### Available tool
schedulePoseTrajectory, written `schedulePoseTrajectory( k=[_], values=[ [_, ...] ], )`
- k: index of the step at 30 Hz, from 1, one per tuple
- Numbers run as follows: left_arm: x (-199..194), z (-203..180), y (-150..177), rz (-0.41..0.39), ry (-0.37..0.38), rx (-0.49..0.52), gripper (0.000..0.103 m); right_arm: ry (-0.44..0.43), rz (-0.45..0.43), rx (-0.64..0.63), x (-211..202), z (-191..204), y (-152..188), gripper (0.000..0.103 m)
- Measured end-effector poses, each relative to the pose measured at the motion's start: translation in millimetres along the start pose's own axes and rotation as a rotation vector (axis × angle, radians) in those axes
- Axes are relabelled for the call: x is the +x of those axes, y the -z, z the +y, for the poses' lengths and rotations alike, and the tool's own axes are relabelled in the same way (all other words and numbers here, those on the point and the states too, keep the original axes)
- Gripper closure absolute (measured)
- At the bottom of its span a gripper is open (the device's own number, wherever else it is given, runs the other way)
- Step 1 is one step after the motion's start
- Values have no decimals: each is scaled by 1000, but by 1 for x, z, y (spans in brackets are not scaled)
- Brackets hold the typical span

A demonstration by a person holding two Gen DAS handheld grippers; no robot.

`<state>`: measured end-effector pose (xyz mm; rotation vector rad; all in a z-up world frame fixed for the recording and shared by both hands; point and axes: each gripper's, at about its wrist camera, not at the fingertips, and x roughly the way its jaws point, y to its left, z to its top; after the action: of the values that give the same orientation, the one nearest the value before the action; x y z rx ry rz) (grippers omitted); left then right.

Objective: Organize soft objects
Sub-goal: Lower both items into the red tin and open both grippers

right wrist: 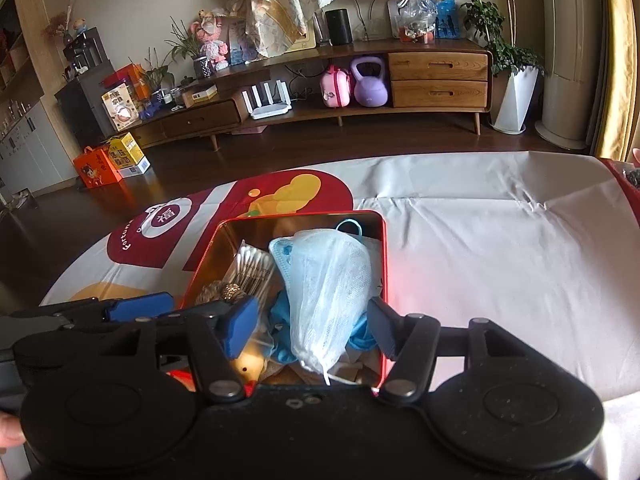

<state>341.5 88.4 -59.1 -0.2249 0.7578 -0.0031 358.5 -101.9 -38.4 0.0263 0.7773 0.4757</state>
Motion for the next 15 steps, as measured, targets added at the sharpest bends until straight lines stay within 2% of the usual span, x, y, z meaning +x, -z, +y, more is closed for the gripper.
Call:
schedulePoseTrajectory(
  k=[5, 9, 15],
  values=[
    [-12, -2, 3, 0, -3, 10, 42, -15, -16, -14, -21, 1, 3, 40],
    [-27, -1, 7, -16, -8, 13, 34, -20, -30, -20, -39, 3, 7, 39],
    [-51, 0, 16, -24, -10, 18, 34, -37, -44, -33, -66, 8, 20, 36]
  ],
)
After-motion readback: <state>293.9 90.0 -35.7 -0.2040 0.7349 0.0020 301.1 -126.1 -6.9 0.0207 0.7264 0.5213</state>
